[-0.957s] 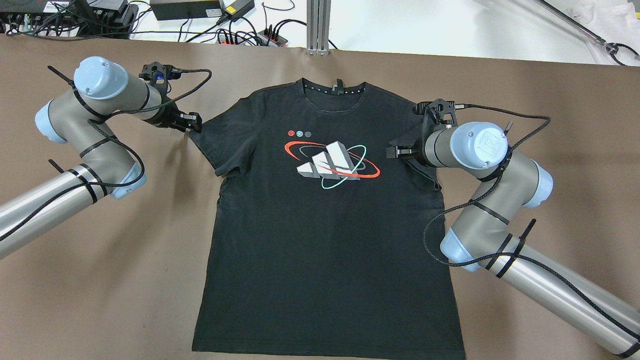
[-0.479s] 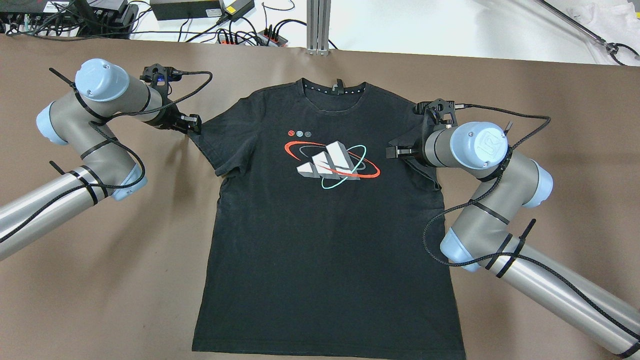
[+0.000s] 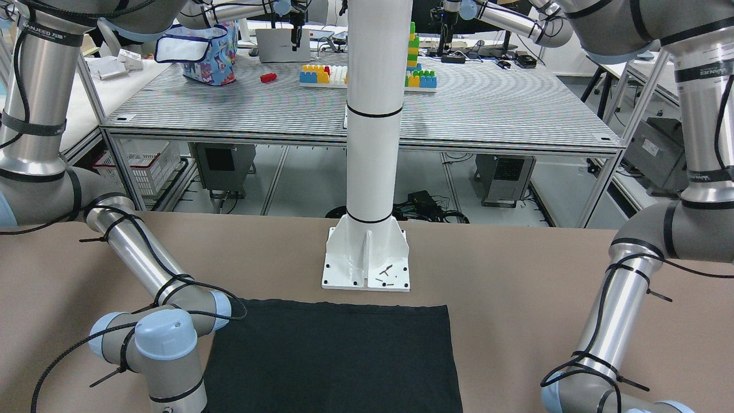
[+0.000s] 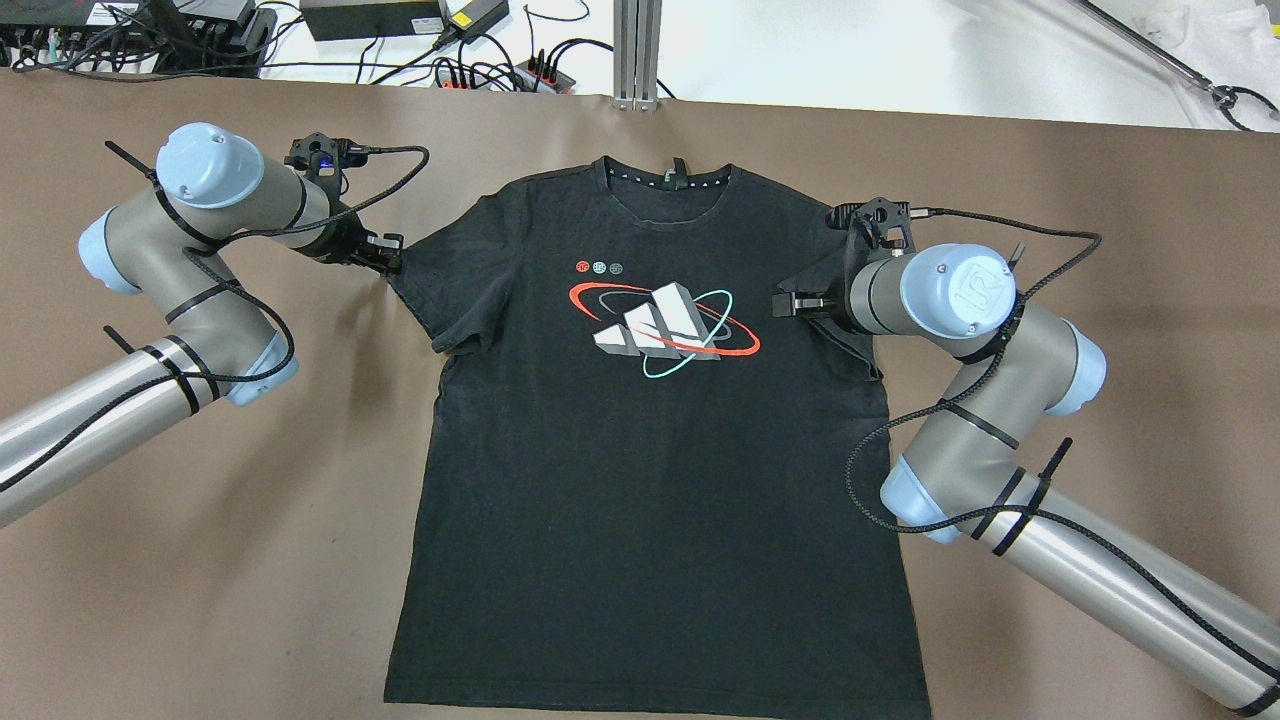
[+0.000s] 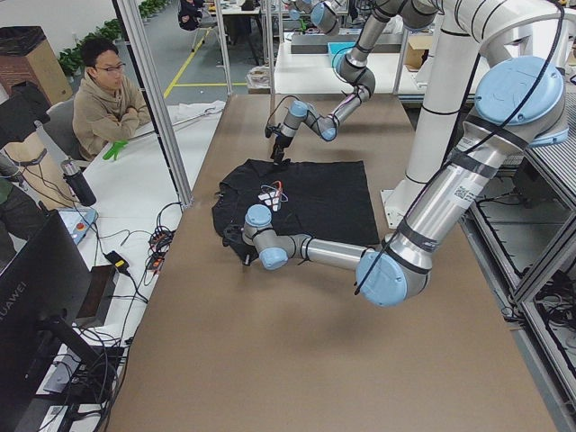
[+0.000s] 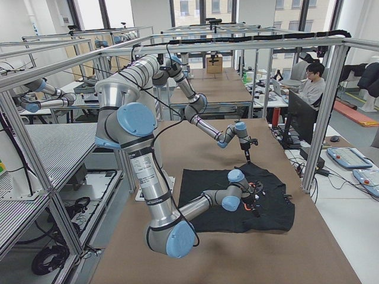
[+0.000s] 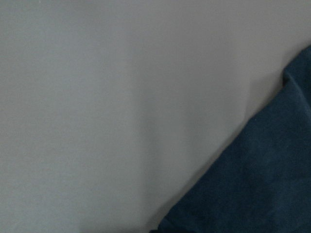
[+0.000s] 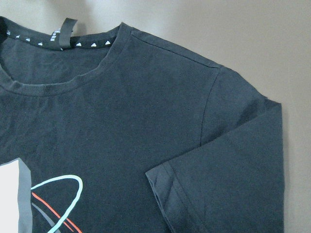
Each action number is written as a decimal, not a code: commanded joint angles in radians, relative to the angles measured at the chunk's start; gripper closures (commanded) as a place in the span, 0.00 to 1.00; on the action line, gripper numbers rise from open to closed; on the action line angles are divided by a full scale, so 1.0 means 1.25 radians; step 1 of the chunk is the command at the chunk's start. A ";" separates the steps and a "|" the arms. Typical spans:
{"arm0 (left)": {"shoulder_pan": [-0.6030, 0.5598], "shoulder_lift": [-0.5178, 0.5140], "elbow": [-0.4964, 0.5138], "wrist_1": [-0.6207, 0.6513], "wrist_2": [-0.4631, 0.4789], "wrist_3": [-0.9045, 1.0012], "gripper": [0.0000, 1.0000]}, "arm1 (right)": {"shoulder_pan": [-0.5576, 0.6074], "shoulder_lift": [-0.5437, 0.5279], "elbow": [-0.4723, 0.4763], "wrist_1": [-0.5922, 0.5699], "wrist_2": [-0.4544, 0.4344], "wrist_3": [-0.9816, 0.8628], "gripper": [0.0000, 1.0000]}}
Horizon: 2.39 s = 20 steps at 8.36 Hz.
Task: Fold clothes
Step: 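Move the left gripper to the other shoulder near the collar, then lower both grippers along the shirt sides toward the hem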
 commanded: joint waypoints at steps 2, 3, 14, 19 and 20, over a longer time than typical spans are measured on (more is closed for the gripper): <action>-0.001 -0.012 -0.076 0.018 -0.010 -0.049 1.00 | 0.000 -0.001 0.003 0.003 0.000 0.000 0.05; -0.001 -0.026 -0.120 0.039 -0.036 -0.107 1.00 | 0.000 -0.001 0.003 0.003 0.002 -0.002 0.05; 0.124 -0.144 -0.127 0.140 0.125 -0.289 1.00 | 0.000 -0.029 0.002 0.040 -0.001 -0.002 0.05; 0.133 -0.132 -0.140 0.140 0.127 -0.279 0.00 | 0.000 -0.031 -0.001 0.041 -0.001 0.000 0.05; 0.134 -0.093 -0.196 0.141 0.128 -0.281 0.00 | 0.000 -0.034 0.008 0.045 0.003 0.001 0.05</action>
